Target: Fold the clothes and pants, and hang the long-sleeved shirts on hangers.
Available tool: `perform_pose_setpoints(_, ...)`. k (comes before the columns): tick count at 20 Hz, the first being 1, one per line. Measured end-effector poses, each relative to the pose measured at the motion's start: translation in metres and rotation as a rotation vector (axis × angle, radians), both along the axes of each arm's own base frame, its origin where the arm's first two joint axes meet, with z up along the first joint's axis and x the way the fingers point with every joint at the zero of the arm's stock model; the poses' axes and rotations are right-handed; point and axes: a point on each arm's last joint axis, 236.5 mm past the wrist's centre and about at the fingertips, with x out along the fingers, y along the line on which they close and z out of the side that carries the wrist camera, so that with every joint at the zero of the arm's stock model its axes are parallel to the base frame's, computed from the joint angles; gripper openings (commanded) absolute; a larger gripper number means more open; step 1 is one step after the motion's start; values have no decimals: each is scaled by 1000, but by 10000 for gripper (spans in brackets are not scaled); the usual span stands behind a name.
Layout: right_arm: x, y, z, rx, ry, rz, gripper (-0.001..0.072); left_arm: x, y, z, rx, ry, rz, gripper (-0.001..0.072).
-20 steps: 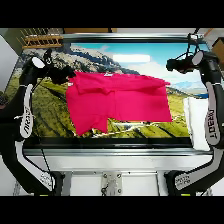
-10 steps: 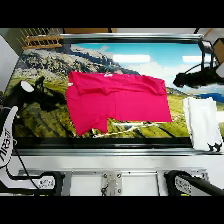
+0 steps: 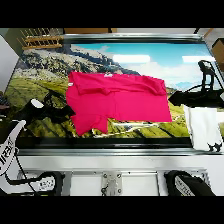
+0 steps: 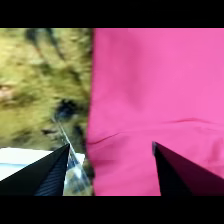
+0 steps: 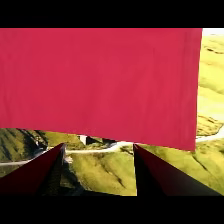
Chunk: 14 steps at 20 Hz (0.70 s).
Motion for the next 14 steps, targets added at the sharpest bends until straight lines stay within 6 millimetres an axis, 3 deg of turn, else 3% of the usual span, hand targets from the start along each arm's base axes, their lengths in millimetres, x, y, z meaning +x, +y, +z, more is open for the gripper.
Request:
perform_pose_setpoints(7,-3,6,2,28,-6,4,461,8,-18,-1,-1,-39,5,549)
perform_pose_setpoints(11,-3,7,2,31,-5,4,461,11,-38,-4,-10,-46,-23,534)
perform_pose_setpoints(12,-4,7,2,31,-4,4,461,12,-42,-4,-12,-44,-29,229)
perform_pose_setpoints(13,-4,7,2,31,-1,5,461,13,-44,-5,-13,-40,-31,20)
perform_pose_setpoints(14,-5,5,1,25,4,3,461,11,-44,-6,-8,-26,-44,11)
